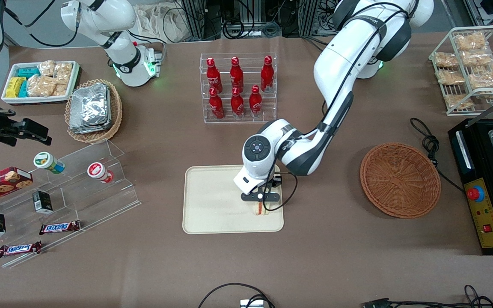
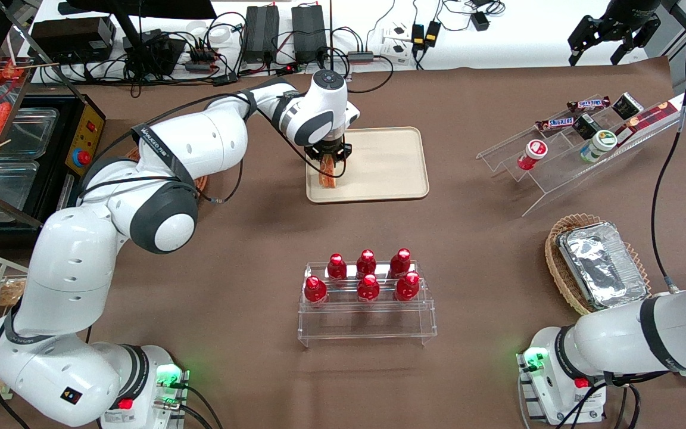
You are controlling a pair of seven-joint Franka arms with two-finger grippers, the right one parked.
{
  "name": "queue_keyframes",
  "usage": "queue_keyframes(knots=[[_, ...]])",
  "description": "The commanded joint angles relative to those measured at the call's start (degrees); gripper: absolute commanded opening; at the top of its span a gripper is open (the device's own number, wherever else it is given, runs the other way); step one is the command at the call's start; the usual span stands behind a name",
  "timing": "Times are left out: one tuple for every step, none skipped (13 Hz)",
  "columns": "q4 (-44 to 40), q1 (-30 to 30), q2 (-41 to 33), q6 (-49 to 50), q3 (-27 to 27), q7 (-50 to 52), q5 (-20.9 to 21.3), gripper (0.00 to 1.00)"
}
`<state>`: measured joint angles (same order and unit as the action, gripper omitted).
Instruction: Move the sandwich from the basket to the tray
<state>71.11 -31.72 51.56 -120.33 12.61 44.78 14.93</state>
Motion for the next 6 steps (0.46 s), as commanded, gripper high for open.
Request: queue_keyframes(knots=[[-2.2, -0.8, 0.9, -0.6, -0.7, 2.3, 1.2, 0.76], [-2.2, -0.6, 0.7, -1.0, -0.7, 4.3, 1.2, 0.80], [-2.2, -0.5, 0.6, -1.0, -0.7, 5.5, 1.2, 0.96], [-2.3, -0.5, 0.3, -1.0, -0.7, 5.9, 1.2, 1.00], [-2.3, -0.4, -0.1, -0.9, -0.7, 6.5, 1.2, 1.00], [-2.4, -0.2, -0.6, -0.7, -0.8, 6.7, 1.2, 1.00]])
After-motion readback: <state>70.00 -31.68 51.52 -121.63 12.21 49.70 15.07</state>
